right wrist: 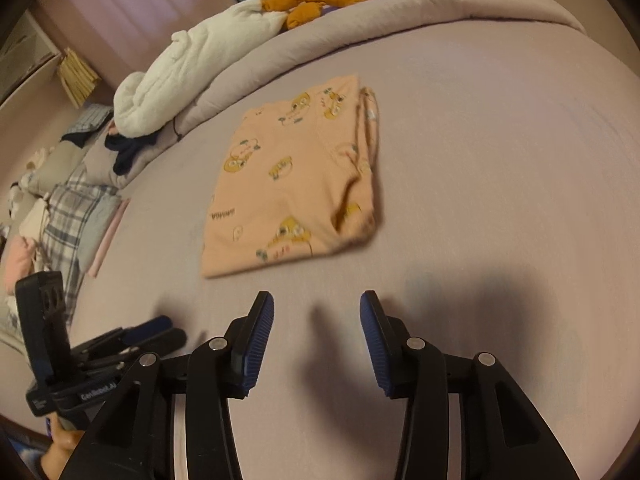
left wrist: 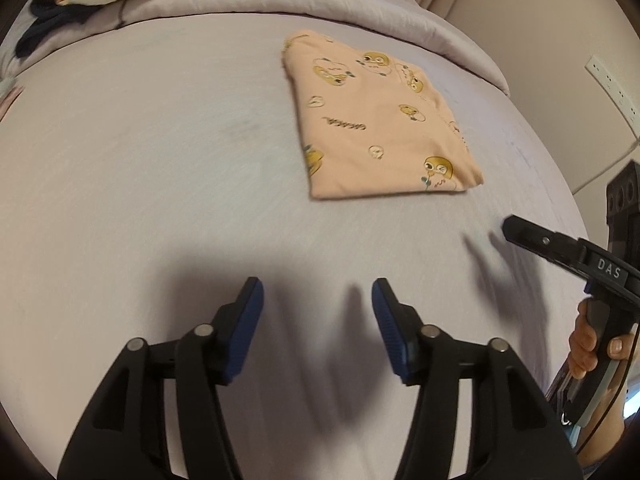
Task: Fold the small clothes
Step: 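Open both tools and withdraw them from the folded shirt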
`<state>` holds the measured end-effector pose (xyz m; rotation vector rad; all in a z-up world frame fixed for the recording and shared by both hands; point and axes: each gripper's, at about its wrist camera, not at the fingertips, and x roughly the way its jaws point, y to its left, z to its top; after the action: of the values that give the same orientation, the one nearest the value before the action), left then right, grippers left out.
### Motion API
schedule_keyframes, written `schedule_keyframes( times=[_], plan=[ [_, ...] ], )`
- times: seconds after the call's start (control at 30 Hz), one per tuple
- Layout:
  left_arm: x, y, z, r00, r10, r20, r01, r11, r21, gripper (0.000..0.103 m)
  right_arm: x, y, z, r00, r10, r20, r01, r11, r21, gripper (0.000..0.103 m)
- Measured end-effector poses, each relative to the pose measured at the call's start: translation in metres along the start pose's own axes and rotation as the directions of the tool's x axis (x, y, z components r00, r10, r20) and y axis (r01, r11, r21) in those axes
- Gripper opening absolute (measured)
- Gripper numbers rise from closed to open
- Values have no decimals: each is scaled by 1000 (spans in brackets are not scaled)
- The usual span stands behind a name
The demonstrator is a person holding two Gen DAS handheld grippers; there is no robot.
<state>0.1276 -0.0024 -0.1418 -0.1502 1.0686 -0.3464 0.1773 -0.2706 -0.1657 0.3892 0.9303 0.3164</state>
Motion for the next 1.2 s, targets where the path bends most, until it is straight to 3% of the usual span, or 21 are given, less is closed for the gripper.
schedule_keyframes(
  times=[0.23,0.37,0.5,0.6,0.83,0.93,1.0,1.2],
  plan=[
    [-30,7,-13,998,4,69,1,997,-80,78,-17,2,-16,1000,19,18,-19,1000,24,53],
    [-41,2,-9,995,-5,96,12,997,-82,85,-24,7,-19,999,15,32,-16,1000,20,66],
    [-52,-2,-10,992,-20,124,30,996,-79,99,-28,13,-17,999,20,48,-21,1000,20,71],
    [-58,-3,-10,989,-34,144,46,996,-82,102,-32,17,-18,998,27,64,-29,999,22,78],
    [-64,2,-7,983,-85,164,105,987,-119,102,-33,18,-15,997,31,77,-35,998,52,80],
    [-64,8,-5,975,-138,176,165,975,-150,102,-36,15,-17,996,22,90,-28,997,68,83],
    [-65,12,-5,968,-169,184,201,965,-169,102,-39,13,-18,994,20,108,-29,996,81,91],
    [-64,14,0,959,-209,191,239,958,-155,102,-39,7,-17,993,2,121,-14,995,104,93]
  ],
)
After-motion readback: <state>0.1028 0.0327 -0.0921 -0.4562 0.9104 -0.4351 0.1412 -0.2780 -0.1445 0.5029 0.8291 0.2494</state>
